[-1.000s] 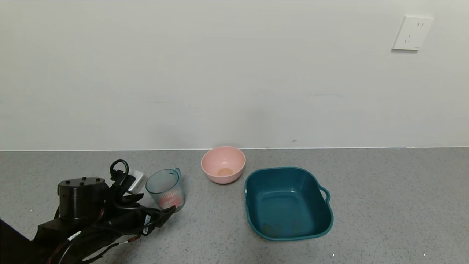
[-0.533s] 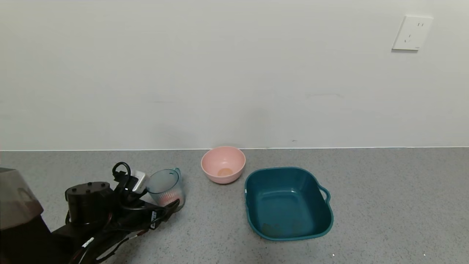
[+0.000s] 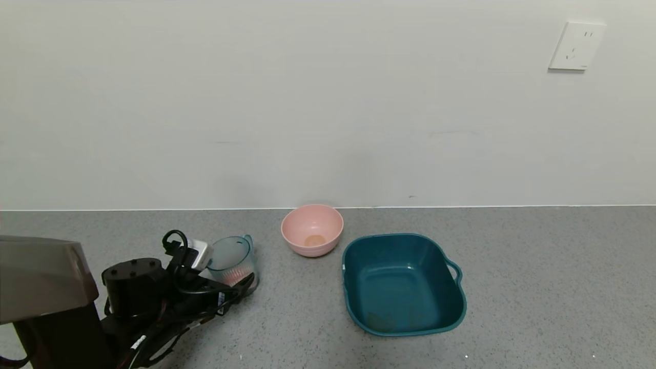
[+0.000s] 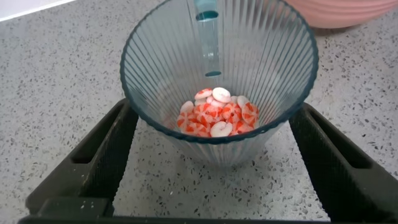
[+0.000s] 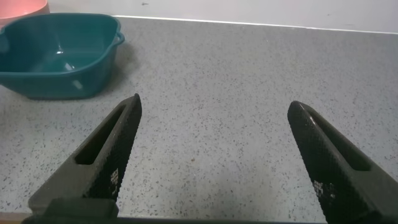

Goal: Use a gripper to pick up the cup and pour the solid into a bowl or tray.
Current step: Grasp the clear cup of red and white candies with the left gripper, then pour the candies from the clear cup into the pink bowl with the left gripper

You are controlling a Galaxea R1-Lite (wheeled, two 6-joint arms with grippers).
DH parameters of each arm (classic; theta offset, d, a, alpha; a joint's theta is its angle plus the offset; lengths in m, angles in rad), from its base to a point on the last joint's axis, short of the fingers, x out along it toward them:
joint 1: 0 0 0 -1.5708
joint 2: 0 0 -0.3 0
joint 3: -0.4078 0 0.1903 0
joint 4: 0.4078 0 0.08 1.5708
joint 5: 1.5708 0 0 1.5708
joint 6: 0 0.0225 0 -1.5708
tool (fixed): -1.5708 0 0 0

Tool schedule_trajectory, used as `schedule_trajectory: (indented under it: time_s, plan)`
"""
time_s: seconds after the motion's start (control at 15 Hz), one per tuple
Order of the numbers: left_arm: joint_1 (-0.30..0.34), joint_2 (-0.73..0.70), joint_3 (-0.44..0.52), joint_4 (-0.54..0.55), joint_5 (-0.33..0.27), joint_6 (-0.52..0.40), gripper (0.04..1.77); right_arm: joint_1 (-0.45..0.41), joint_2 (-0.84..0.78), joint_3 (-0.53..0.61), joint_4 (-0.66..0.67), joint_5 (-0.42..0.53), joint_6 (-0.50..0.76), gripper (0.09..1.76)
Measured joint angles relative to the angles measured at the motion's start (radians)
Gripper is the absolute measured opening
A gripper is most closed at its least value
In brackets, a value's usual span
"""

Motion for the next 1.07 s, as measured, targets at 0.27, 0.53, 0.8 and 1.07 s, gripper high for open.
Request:
schedule_trajectory:
  time_s: [0.27, 0.53, 0.8, 1.07]
  plan:
    - [0.0, 0.023, -0.026, -0.002, 0.001, 0.0, 1.72, 0.0, 0.0, 0.0, 0.0, 0.0, 0.0, 1.71]
    - [0.0, 0.033, -0.046, -0.001, 0.007, 0.0, 1.72, 0.0, 0.0, 0.0, 0.0, 0.0, 0.0, 1.71]
    - [0.0, 0.039, -0.05, -0.001, 0.007, 0.0, 1.35, 0.0, 0.0, 0.0, 0.0, -0.001, 0.0, 1.71]
    - [0.0, 0.039, -0.051, -0.001, 0.008, 0.0, 1.32, 0.0, 0.0, 0.0, 0.0, 0.0, 0.0, 1.71]
